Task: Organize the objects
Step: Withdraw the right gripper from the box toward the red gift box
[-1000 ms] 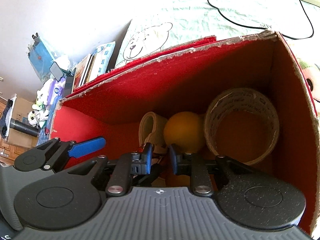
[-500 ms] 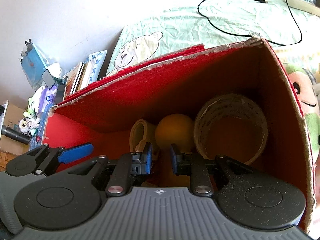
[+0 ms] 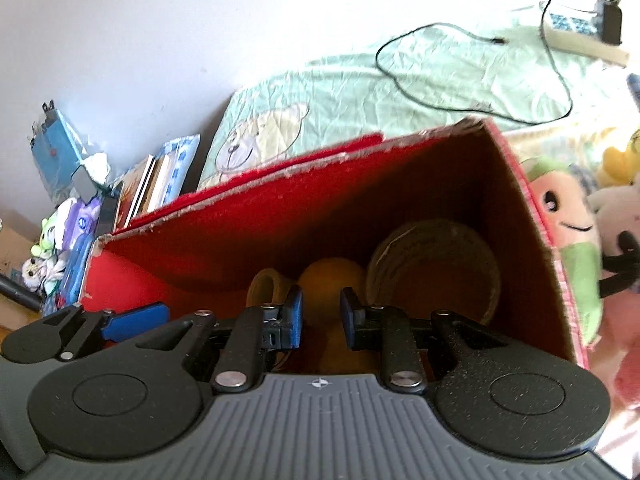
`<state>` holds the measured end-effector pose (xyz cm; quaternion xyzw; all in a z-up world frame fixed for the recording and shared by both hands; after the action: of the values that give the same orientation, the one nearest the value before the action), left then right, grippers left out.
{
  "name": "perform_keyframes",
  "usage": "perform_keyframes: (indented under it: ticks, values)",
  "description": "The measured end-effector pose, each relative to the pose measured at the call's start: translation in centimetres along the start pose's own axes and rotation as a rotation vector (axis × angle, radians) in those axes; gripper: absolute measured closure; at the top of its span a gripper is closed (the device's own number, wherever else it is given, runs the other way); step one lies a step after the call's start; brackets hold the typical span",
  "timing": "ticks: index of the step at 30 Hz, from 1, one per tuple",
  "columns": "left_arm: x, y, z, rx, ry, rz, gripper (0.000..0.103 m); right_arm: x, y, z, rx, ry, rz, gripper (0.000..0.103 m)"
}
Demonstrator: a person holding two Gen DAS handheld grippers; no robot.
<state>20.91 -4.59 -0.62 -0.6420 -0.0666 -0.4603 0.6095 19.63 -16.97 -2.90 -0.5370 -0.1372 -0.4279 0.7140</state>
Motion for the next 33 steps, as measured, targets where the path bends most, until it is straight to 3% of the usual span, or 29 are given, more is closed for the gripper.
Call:
perform_keyframes:
  ticks: [6, 11, 22, 33]
  values:
    - [0.1, -2.0, 0.7, 0.028, -0.045, -0.027, 0.015, 0.0, -2.2, -0.7, -0.025, 0.027, -0.053, 0.079]
    - [0.2, -5.0, 0.5, 0.069, -0.074, -0.071, 0.011, -0.1, -4.1, -0.8, 0.008, 0.02, -0.1, 0.078]
    - [-1.2, -10.3, -0.8, 0.151, -0.161, -0.058, 0.011, -0.6, -10.3, -1.0, 0.111, -0.102, -0.206, 0.071]
    - [-3.6, -14.8, -2.2, 0.227, -0.227, -0.054, 0.011, -2.7, -13.9, -0.3, 0.239, -0.167, -0.158, 0.069]
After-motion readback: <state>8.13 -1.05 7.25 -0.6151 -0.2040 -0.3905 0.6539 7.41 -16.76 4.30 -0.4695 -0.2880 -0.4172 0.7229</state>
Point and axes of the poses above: each gripper's, at about its wrist camera, not at the fingertips, and y roughly the way its jaws point, z to its left, x to its top, the point moved 4 cm from there along y, roughly the way its jaws point, and after that the axes turned 10 degrees about -z, right-handed, at the moved point
